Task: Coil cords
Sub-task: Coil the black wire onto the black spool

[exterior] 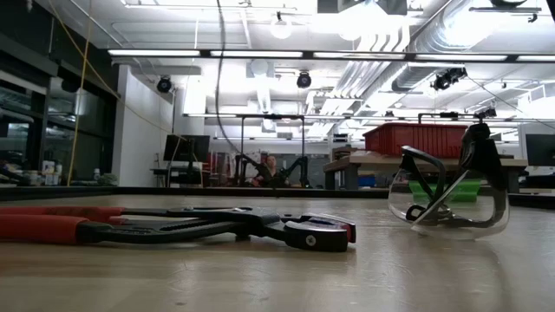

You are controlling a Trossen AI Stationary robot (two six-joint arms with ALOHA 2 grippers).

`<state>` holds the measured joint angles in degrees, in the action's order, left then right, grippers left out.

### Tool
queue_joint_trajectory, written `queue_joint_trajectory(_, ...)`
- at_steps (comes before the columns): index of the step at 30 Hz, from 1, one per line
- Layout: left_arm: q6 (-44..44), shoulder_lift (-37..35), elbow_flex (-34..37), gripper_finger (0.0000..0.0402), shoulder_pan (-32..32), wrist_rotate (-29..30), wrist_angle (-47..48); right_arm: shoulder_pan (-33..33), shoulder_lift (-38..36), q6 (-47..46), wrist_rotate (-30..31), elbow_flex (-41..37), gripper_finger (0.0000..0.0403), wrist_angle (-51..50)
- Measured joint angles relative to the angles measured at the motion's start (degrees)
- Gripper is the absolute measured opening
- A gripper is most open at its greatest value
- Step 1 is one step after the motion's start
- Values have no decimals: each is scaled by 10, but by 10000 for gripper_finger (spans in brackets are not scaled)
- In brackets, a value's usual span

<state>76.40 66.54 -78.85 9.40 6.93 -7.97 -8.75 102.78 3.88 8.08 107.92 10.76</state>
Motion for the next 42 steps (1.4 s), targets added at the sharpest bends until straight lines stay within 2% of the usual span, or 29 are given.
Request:
queue_joint_trajectory(8,44,-1,0,0,-29,11,23,-4,0,7,1,0,0,-3)
queue_joint_trajectory(19,-70,-30,0,0,4,10,27,-12,0,21,0,0,0,-99)
queue_joint_trajectory(23,-101,-38,0,0,20,-21,32,-20,-5,25,-12,0,5,-123)
queue_joint_trajectory(26,-132,-53,0,0,32,-42,60,-31,-19,26,-32,0,27,-156)
queue_joint_trajectory(32,-182,-81,0,0,51,-51,100,-63,-62,21,-59,0,113,-282)
queue_joint_trajectory(36,-212,-83,0,0,64,-76,93,-88,-75,-37,-215,0,158,-315)
queue_joint_trajectory(37,-215,-83,0,0,67,-82,93,-90,-75,-50,-238,0,164,-311)
queue_joint_trajectory(42,-216,-72,0,0,71,-87,61,-73,-71,-24,-220,0,173,-287)
